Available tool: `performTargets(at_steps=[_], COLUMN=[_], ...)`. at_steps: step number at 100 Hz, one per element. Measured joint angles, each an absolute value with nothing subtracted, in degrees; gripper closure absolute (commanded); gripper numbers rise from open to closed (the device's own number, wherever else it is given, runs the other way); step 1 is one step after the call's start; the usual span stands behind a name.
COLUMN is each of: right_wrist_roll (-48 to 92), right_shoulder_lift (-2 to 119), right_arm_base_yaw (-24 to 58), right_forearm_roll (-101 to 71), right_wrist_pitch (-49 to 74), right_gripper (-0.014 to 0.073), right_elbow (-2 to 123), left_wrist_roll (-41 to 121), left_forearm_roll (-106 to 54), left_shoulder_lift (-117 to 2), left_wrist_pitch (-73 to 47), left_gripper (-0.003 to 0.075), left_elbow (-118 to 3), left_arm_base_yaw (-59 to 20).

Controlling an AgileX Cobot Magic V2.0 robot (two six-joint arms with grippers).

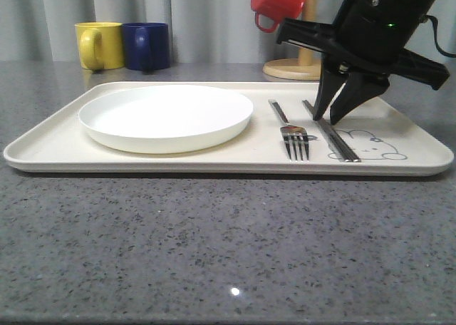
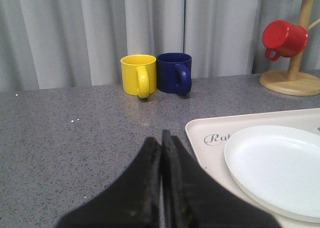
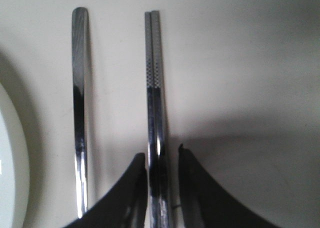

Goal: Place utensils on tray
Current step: 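Place the chopsticks on the tray next to the fork and release, then grasp the silver spoon with the right gripper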

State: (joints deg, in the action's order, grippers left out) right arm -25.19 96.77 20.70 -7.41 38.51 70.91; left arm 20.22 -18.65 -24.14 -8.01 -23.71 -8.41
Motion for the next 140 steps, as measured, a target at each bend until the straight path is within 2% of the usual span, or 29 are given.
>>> performTargets(at_steps=[13, 51, 70, 105, 140], right_wrist_roll=[-25.19, -24.62, -22.41, -11.18, -4.4], right_shoulder_lift=[96.77, 90.77, 86.43, 85.85, 89.09], right_arm_base_yaw=[20.7, 19.75, 12.81, -3.29, -10.59], right_forearm_roll=[-7.41, -3.39, 1.53, 3.15, 1.48], right_wrist_pitch=[38.51, 39.47, 44.78, 49.48, 49.61], right_gripper=[0.0293, 0.0293, 0.0293, 0.0293, 0.0293], right_elbow=[70.91, 70.91, 70.91, 70.91, 70.91], left_wrist_roll=[20.22, 20.22, 20.22, 20.22, 20.22], left_forearm_roll=[-18.65, -18.65, -18.65, -18.65, -18.65], left_shoulder_lift=[-24.14, -24.14, -24.14, -24.14, -24.14], left_wrist_pitch=[-8.01, -8.01, -8.01, -8.01, -8.01], left_gripper=[0.0738, 0.0738, 0.0738, 0.0738, 0.0738], left_elbow=[-23.71, -23.71, -23.71, -23.71, -23.71], left_arm_base_yaw=[-8.41, -8.41, -8.41, -8.41, -8.41])
